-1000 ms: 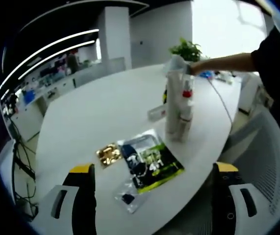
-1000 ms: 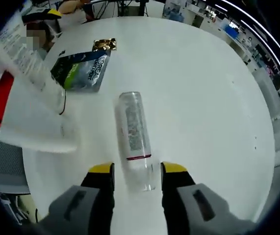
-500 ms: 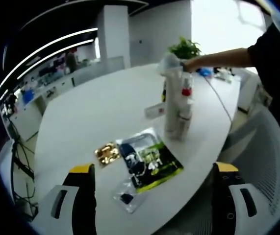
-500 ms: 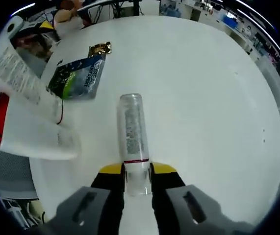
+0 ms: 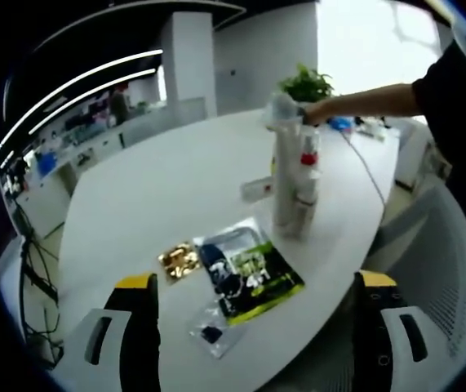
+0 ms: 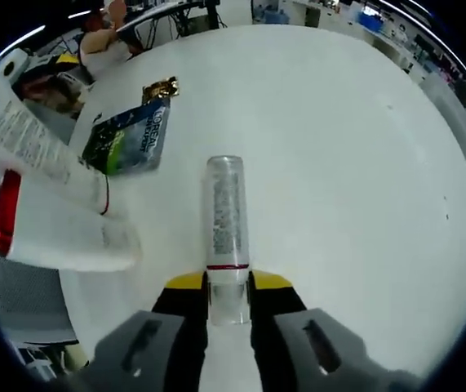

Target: Arrange the skincare products in the storage area until every visible bottle or jar stands upright without overlapping.

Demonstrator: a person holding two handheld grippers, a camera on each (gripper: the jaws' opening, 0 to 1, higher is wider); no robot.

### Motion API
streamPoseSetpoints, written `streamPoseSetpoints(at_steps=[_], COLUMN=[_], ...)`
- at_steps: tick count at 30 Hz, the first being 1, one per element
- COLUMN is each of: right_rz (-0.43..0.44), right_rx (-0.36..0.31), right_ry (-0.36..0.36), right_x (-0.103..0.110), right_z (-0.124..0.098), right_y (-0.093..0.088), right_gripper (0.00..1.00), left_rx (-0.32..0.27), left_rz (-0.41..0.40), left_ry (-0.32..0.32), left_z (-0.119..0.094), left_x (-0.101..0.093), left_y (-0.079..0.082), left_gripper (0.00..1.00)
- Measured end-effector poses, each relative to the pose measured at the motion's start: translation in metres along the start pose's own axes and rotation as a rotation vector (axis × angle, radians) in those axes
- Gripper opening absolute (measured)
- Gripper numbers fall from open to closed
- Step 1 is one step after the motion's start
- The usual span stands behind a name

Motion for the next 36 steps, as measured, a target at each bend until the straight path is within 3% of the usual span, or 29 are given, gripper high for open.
streamPoseSetpoints(at_steps=[15,31,36], right_rz=[0.091,0.091,0.078], right_rx=[-0.005,0.032,0.021], right_ry=[-0.033,-0.131,-0.150], right_x=[0.012,0.035,0.045], right_z=[-0.007,-0.036,-0.049], right_y=[-0.016,-0.070,-0.078], right_gripper=[0.18,0.18,0.18], left_rx=[-0.014,-0.014,-0.009], left_rz=[0.031,0.078,0.089], left_ry=[-0.005,-0.035,-0.046], left_z=[-0.001,0.003,0.005], left_x=[-0.008,-0.021,-0.024], left_y=[0.008,0.015,0.016], left_gripper=[0.97,0.97,0.97])
Point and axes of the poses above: the point that each gripper's makers call its tool centre point, and the gripper's own axes: z roughly forward along the fingers, x roughly to its left, y roughly out of its top, the point moved 2 cm from there along -z, roughly backward along the fingers, and after that the axes turned 5 degrees about -y, right-handed, at the moved point
